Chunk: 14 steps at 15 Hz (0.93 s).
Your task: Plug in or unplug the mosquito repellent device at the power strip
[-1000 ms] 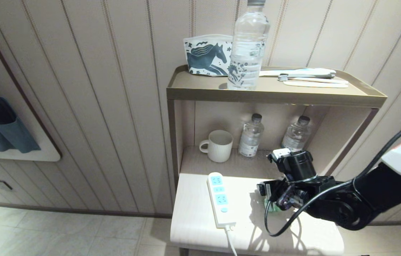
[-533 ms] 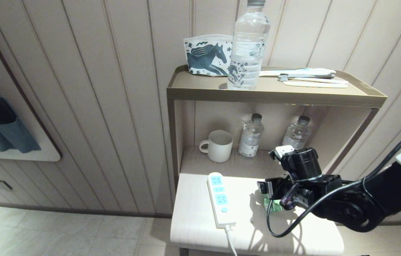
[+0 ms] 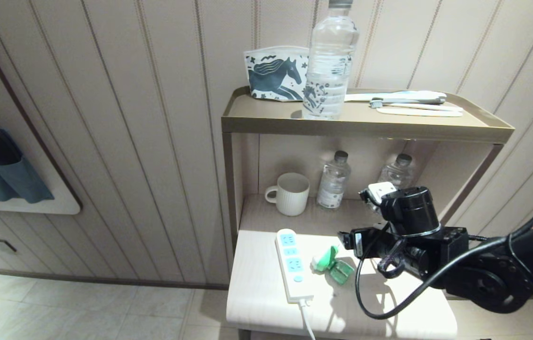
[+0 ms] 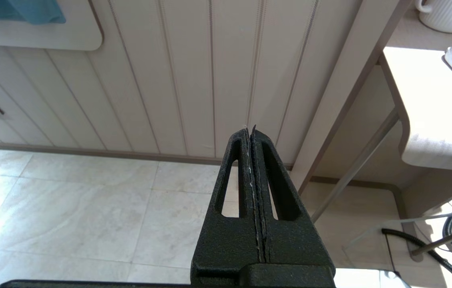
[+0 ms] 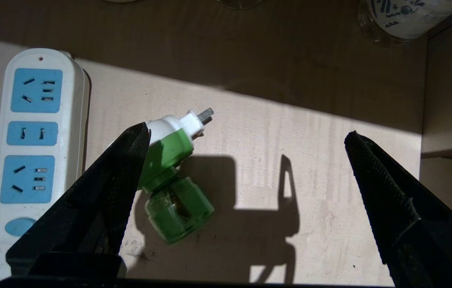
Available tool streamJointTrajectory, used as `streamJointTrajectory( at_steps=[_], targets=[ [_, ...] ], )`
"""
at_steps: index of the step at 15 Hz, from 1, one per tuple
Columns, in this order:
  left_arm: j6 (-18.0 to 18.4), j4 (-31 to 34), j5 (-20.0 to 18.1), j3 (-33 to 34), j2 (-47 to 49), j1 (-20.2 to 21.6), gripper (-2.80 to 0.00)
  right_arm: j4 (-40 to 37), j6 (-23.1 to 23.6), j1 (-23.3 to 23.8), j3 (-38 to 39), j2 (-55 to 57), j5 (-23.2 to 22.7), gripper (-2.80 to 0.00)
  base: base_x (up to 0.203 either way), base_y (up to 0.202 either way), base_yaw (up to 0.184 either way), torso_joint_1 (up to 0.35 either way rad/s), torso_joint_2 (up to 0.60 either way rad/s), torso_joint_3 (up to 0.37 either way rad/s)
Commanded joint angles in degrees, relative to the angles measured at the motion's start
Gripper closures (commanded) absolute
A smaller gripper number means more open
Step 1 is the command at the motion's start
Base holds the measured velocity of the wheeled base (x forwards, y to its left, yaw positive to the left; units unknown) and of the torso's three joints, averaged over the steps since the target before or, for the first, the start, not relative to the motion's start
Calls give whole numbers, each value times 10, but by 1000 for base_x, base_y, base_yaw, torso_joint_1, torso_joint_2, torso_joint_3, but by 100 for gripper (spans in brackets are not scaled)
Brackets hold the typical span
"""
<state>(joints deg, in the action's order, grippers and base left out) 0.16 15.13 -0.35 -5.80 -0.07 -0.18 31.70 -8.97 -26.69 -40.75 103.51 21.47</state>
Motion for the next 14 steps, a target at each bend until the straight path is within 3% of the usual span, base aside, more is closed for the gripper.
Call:
streamJointTrajectory(
  at_steps=[1,5,6,9,11,14],
  targets=[
    [0,1,0,0,1,0,0,1,-1,-3,7,-27,2,-280,0,0,0,0,0,0],
    [0,2,0,-1,1,0,0,-49,-1,-12,23,-125,4,-280,0,0,0,0,0,0],
    [0,2,1,-1,1,0,0,-85,-1,-16,28,-168,4,0,0,0,0,0,0,0],
    [-1,2,3,-1,1,0,0,-245,-2,-21,31,-360,4,0,0,0,0,0,0,0],
    [-1,3,3,-1,1,-1,0,-399,-5,-14,19,-486,4,0,0,0,0,0,0,0],
    [-2,3,4,-1,1,0,0,-557,-10,53,12,-635,7,0,0,0,0,0,0,0]
  ],
)
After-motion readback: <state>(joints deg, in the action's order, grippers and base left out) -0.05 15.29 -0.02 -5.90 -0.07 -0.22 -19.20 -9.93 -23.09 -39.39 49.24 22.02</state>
